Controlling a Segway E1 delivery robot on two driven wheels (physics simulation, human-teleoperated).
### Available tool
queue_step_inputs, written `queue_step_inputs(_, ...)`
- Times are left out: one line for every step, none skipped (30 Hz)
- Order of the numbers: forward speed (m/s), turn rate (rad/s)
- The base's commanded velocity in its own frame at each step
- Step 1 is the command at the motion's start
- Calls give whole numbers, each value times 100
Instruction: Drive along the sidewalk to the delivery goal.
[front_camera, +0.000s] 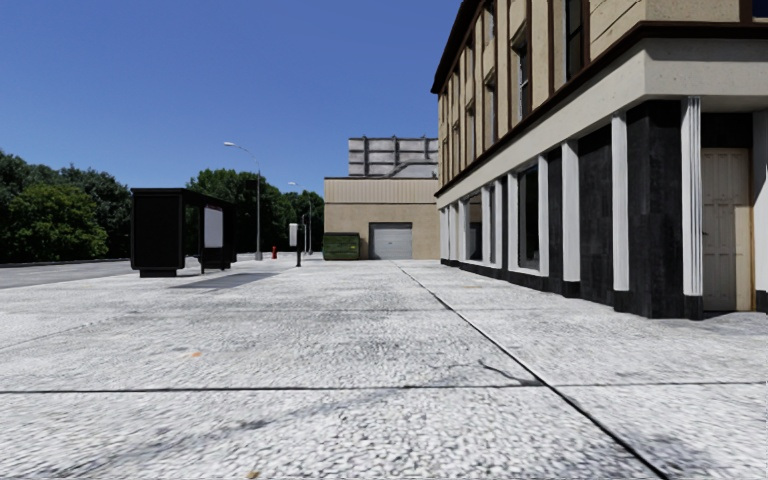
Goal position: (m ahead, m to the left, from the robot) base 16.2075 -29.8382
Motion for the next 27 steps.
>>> queue_step_inputs(127,0)
queue_step_inputs(127,0)
queue_step_inputs(127,0)
queue_step_inputs(127,0)
queue_step_inputs(127,0)
queue_step_inputs(127,0)
queue_step_inputs(127,-27)
queue_step_inputs(127,-43)
queue_step_inputs(127,-43)
queue_step_inputs(127,-70)
queue_step_inputs(127,-88)
queue_step_inputs(127,-99)
queue_step_inputs(127,-103)
queue_step_inputs(127,-104)
queue_step_inputs(127,-104)
queue_step_inputs(127,-105)
queue_step_inputs(127,-105)
queue_step_inputs(127,-105)
queue_step_inputs(127,-105)
queue_step_inputs(127,-105)
queue_step_inputs(127,-105)
queue_step_inputs(127,-105)
queue_step_inputs(127,-105)
queue_step_inputs(127,-105)
queue_step_inputs(127,-105)
queue_step_inputs(127,-105)
queue_step_inputs(127,-105)
